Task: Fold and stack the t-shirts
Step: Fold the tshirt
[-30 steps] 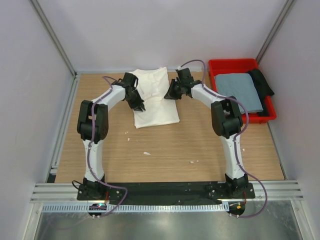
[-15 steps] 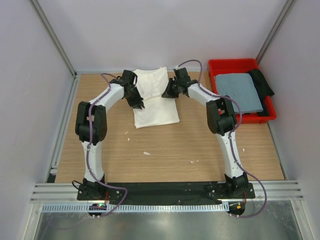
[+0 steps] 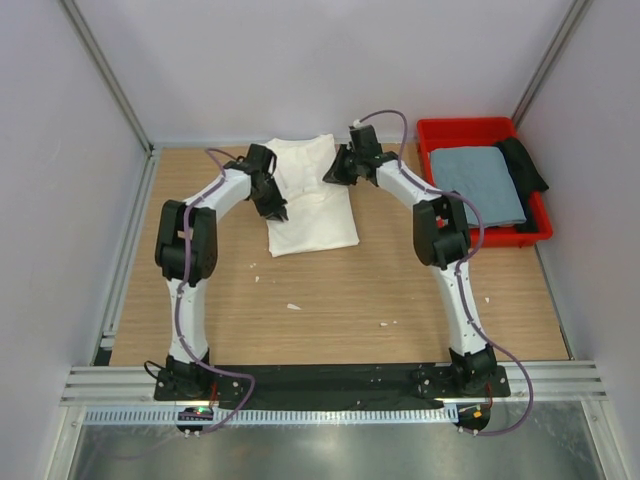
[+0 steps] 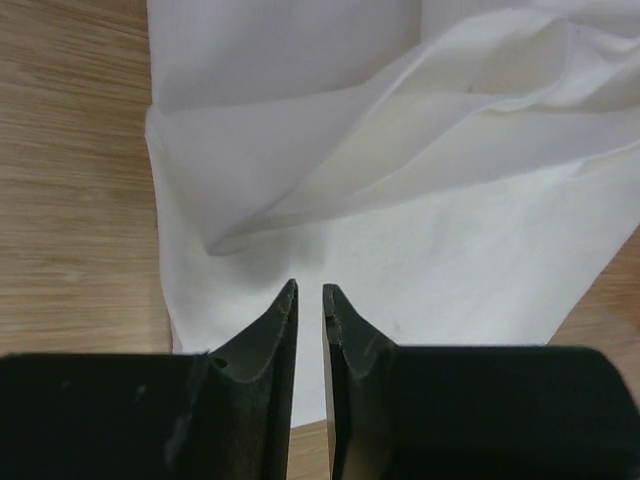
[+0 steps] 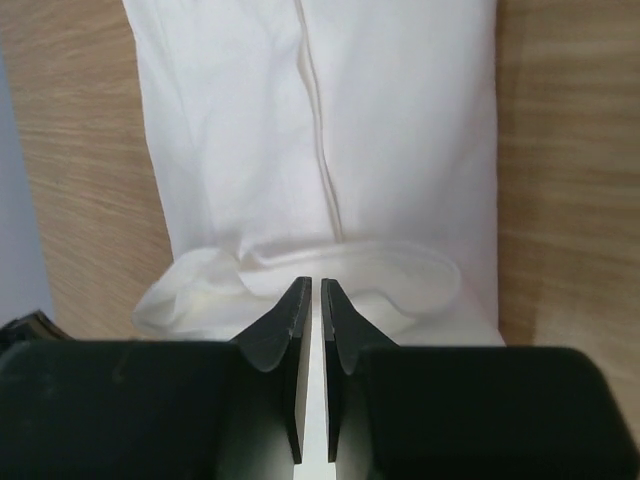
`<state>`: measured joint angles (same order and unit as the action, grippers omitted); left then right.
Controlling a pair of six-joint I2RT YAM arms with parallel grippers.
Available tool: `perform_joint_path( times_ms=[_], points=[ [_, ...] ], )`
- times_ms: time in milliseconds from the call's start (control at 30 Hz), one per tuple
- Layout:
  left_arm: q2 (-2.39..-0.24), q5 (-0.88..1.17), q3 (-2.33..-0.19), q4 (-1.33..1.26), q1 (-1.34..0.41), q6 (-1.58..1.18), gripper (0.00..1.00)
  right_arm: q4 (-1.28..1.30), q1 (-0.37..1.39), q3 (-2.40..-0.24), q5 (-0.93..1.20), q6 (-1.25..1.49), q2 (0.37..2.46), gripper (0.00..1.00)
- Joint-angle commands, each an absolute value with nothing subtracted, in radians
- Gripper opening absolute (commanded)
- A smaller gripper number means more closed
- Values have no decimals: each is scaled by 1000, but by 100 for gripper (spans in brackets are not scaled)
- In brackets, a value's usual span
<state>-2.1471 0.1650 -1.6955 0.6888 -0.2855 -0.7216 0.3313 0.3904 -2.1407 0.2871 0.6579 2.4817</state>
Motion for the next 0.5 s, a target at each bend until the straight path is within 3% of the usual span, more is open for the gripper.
perform_joint_path(
  times_ms=[0, 267, 467],
  points=[
    [-2181, 117, -1743, 689, -279, -690, 16, 336, 397, -2016, 276, 664, 2295, 15],
    [-2267, 48, -1873, 704, -264, -660, 15, 328, 426, -1803, 294, 627, 2149, 15],
    [-2377, 86, -2087, 726, -219, -663, 16, 331, 428, -1782, 325, 623, 2158, 17]
  ],
)
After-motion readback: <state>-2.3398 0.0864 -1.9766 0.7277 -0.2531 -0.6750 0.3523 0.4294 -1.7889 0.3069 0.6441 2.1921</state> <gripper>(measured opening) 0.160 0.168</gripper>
